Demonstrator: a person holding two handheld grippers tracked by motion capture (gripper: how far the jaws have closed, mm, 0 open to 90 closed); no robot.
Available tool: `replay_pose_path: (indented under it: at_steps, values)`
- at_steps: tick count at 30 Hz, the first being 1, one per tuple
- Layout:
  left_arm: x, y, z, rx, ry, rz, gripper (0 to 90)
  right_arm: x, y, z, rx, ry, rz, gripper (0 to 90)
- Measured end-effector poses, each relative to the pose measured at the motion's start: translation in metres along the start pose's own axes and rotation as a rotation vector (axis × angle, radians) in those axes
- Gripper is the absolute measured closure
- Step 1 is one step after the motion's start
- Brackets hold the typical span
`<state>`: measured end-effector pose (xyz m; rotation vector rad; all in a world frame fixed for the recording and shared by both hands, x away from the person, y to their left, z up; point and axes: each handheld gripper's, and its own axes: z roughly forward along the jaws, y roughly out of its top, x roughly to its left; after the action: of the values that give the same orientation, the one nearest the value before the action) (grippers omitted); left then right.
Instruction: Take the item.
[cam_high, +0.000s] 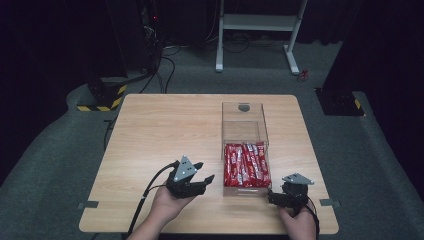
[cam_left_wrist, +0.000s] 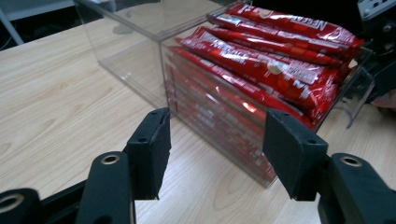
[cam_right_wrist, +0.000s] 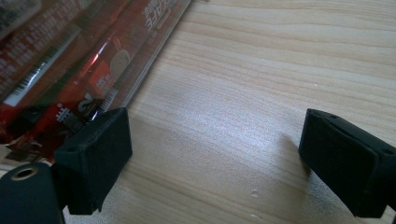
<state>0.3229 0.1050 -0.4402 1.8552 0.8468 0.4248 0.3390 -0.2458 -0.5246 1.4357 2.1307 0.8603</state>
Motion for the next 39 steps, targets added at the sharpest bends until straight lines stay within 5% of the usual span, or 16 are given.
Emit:
replay_pose_path:
  at_steps: [2, 6, 7, 39]
  values:
    - [0.001, 0.002, 0.000, 0.032, -0.005, 0.045, 42.3, 0.000, 0.000, 0.000, 0.000, 0.000, 0.000, 9.2]
    - [-0.001, 0.006, 0.002, 0.040, -0.015, 0.059, 42.6, 0.000, 0.000, 0.000, 0.000, 0.000, 0.000, 9.2]
    - [0.000, 0.008, 0.003, 0.063, -0.017, 0.102, 42.6, 0.000, 0.000, 0.000, 0.000, 0.000, 0.000, 9.2]
    - [-0.026, 0.029, 0.036, 0.075, -0.082, 0.121, 44.8, 0.000, 0.000, 0.000, 0.000, 0.003, -0.002, 9.4]
